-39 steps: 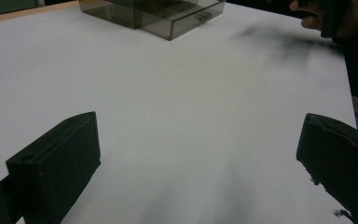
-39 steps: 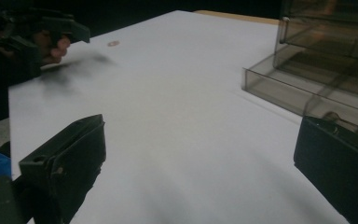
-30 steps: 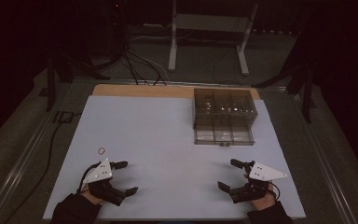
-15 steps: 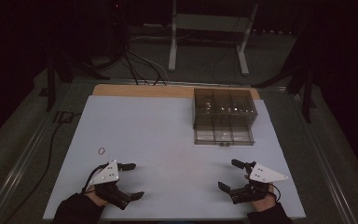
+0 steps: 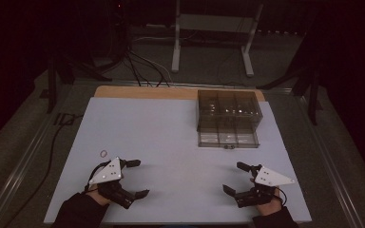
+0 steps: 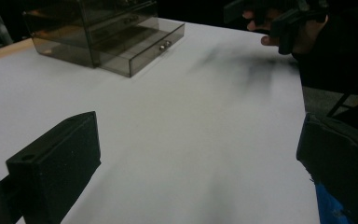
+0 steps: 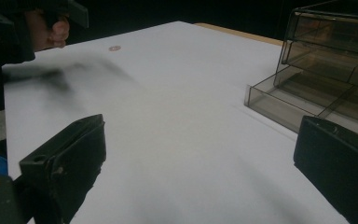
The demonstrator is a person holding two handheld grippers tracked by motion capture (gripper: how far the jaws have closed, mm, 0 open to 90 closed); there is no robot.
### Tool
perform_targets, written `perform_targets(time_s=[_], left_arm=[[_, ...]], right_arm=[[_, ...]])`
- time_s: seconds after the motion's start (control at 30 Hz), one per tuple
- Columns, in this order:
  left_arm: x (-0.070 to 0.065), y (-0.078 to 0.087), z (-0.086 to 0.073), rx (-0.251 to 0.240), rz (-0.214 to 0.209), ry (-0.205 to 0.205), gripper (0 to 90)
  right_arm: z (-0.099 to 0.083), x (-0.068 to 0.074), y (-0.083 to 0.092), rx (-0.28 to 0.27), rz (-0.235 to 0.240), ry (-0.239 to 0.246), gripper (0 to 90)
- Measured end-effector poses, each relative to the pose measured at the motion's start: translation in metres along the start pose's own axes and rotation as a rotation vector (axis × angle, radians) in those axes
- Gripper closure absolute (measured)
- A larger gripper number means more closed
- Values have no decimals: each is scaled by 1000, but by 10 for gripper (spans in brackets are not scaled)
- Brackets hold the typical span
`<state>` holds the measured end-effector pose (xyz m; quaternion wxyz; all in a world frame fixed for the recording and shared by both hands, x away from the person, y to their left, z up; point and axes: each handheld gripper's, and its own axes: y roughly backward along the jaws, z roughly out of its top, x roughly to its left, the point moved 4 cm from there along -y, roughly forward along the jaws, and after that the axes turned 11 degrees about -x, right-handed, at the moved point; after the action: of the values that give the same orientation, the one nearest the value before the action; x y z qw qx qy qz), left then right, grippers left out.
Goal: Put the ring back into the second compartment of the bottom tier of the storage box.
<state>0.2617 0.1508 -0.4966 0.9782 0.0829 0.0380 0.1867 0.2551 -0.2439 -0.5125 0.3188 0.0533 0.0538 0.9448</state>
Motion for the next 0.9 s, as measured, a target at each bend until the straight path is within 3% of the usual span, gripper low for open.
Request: perform_targets(time_s=[0.27, 0.4, 0.9], left_arm=[[6, 7, 11, -25, 35, -10, 7], [13, 15, 18, -39, 79, -12, 7], [31, 28, 22, -44, 172, -8, 7]], right_arm=[[0, 0, 1, 0, -3, -2, 21], [0, -1, 2, -4, -9, -2, 22], [0, -1, 2, -5, -9, -9, 22]])
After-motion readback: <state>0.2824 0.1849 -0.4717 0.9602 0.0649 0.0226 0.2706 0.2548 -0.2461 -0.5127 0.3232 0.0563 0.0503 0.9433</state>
